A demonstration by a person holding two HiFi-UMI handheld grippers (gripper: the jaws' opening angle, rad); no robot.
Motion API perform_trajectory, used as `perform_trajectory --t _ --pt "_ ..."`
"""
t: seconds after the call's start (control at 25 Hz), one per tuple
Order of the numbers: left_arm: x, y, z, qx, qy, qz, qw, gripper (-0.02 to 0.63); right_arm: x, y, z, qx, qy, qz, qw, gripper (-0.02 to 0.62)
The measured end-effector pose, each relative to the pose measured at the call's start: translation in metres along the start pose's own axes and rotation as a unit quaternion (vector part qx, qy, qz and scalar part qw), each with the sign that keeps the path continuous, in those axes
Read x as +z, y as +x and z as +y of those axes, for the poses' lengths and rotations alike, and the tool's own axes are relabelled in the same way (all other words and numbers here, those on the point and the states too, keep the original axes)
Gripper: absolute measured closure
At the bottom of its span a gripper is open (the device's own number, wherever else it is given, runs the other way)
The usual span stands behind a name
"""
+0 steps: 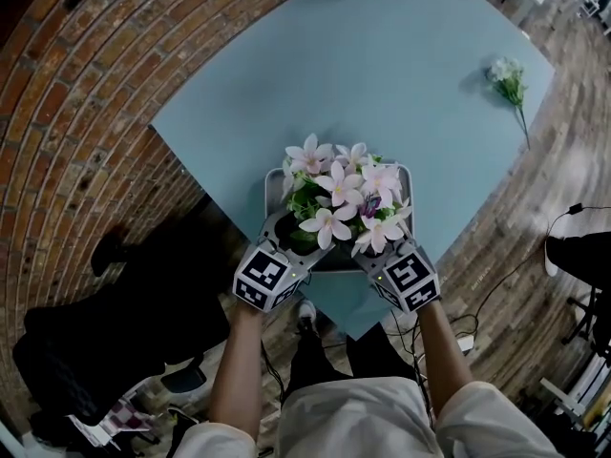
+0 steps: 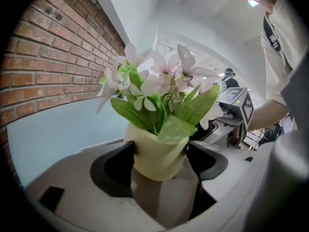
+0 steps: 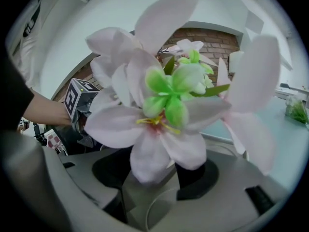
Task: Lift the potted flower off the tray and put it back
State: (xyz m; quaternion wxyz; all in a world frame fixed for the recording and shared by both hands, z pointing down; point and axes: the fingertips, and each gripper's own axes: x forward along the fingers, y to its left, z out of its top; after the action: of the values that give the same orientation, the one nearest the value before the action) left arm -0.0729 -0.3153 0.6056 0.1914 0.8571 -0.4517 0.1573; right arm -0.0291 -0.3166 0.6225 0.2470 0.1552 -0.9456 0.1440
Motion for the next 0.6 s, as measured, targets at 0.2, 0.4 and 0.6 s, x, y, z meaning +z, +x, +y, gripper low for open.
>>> perform_trajectory --t 0.2,0.4,0.6 --pt "0.015 -0.013 -0.010 0.000 0.009 -0.015 0.9998 0.235 0.014 -0.014 0.010 -0.011 -0.011 -0.014 1.000 0.330" --pt "0.030 -0.036 -0.016 -0.007 0.023 -0.033 0.9992 0.235 0.032 -0.025 0.027 -0.028 -0.019 -0.033 0.999 0.330" --pt "0.052 -0.061 -0.027 -0.019 0.049 -0.047 0.9975 0.235 0.054 -0.043 0.048 -0.053 -0.025 -0.058 0.997 0.330"
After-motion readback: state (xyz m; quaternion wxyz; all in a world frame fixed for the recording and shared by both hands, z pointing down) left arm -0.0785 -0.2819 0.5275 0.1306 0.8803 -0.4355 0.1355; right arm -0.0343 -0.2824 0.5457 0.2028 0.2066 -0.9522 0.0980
